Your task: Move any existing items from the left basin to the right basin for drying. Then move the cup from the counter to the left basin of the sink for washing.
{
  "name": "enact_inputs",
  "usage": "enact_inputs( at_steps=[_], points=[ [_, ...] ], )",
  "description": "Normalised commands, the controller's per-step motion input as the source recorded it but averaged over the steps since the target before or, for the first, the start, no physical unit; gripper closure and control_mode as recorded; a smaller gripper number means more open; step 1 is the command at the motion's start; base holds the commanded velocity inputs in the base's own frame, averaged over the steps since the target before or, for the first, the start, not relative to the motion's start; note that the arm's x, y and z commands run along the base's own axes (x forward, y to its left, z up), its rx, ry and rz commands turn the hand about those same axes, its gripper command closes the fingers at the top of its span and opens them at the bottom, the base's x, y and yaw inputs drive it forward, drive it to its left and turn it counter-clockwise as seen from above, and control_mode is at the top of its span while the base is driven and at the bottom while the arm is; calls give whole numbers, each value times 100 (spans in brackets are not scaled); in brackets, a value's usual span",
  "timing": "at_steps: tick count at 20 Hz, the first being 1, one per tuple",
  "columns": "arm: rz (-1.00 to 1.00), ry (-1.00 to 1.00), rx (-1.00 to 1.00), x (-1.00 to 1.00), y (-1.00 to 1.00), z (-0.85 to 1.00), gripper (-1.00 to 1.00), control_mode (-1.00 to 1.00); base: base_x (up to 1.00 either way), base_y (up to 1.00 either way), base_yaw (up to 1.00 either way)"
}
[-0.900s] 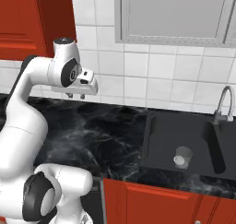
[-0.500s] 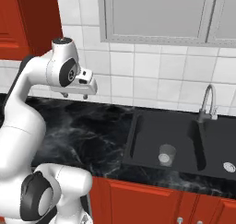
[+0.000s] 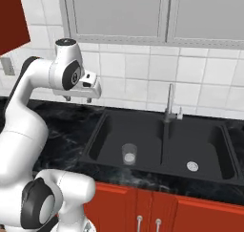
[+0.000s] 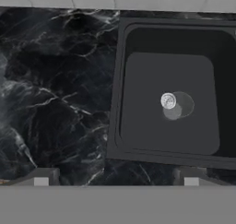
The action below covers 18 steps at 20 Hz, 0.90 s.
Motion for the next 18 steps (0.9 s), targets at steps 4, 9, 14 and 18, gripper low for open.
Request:
enact_inputs(
  at_steps=[4,9,14,18],
  points=[
    [0,0,0,0,0,0,-100,100,-9,-69,0],
    [0,0,0,0,0,0,-100,100,-1,-66,0],
    [0,0,0,0,0,0,-100,100,0,-67,0],
    [0,0,0,0,0,0,-100,100,0,-66,0]
  ],
)
